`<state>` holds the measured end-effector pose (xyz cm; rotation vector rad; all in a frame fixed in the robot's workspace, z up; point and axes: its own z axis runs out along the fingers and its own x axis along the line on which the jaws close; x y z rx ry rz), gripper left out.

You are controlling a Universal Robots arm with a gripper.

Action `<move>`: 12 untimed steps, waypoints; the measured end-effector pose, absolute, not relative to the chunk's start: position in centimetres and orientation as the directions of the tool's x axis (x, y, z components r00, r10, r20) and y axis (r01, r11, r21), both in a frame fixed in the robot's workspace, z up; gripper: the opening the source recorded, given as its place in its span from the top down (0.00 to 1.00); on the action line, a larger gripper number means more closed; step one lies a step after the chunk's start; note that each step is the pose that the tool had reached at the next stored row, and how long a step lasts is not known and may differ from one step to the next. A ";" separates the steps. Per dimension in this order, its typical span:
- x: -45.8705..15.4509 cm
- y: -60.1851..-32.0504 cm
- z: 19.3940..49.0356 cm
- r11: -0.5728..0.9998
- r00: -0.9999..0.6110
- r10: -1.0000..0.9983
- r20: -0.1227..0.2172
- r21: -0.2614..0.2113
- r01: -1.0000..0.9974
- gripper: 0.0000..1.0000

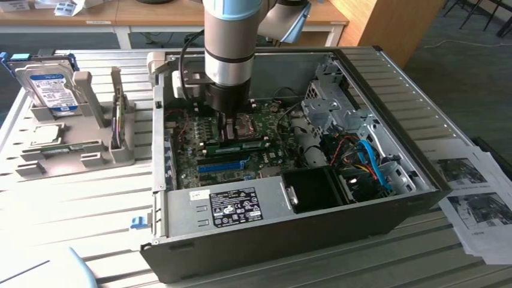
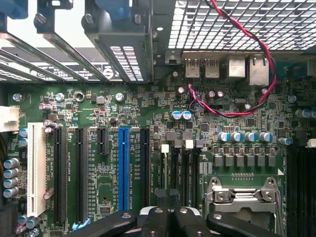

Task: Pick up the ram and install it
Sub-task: 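Press down the ram until it locks into place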

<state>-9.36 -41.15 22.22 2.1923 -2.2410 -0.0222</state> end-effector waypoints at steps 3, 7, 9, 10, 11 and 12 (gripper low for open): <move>-9.4 -41.2 22.2 0.022 -0.022 -1.000 -0.005 0.015 -1.000 0.91; -9.4 -41.2 22.2 0.022 -0.022 -1.000 -0.005 0.015 -1.000 0.91; -9.3 -41.2 22.3 0.022 -0.022 -1.000 -0.006 0.014 -1.000 0.91; -9.3 -41.2 22.4 0.022 -0.022 -1.000 -0.007 0.014 -1.000 0.91; -9.3 -41.2 22.6 0.022 -0.022 -1.000 -0.006 0.015 -1.000 0.91; -9.3 -41.2 22.8 0.022 -0.022 -1.000 -0.005 0.015 -1.000 0.91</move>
